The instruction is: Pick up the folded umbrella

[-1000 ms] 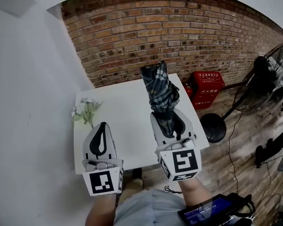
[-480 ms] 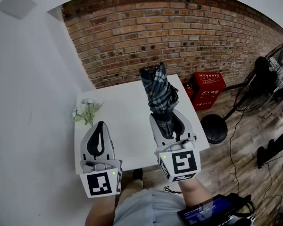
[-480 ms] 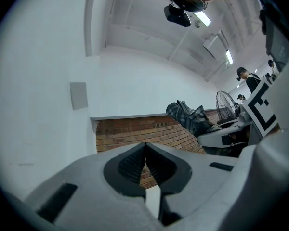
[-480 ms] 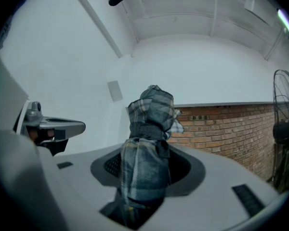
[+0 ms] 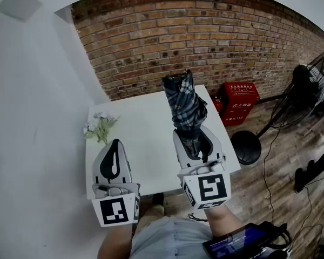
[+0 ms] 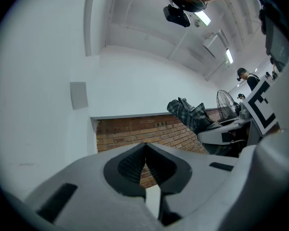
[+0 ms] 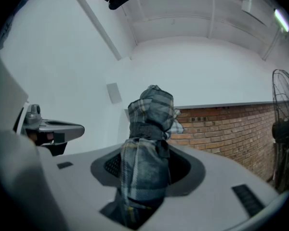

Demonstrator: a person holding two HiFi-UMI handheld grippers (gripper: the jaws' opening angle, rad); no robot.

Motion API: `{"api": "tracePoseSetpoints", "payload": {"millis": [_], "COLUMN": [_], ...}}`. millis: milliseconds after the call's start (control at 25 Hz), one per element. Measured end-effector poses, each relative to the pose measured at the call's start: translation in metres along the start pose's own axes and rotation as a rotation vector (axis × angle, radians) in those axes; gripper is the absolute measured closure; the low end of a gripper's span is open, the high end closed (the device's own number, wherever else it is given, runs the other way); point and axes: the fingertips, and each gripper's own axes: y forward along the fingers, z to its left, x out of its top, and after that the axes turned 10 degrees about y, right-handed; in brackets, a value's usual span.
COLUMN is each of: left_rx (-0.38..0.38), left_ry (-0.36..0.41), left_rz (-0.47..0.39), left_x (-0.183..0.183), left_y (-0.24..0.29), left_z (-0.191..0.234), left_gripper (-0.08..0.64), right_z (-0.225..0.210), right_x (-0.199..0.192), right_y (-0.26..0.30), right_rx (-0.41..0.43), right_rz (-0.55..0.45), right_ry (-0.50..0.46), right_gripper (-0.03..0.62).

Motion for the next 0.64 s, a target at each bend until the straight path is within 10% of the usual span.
{"api": "tracePoseSetpoints", "payload": {"millis": [640], "left_rx": [-0.008], "left_ry": [0.001], "left_rz": [-0.003], "left_x": [-0.0065], "left_y": [-0.0015], "left_z": [-0.001], "left_gripper": [0.554], "right_z": [0.0005], "right_x": [-0.0064], "right_y": [-0.0005], "right_rx": [-0.005], "right_rz": [0.002], "right_ry": [-0.007], "right_gripper": [0.397]}}
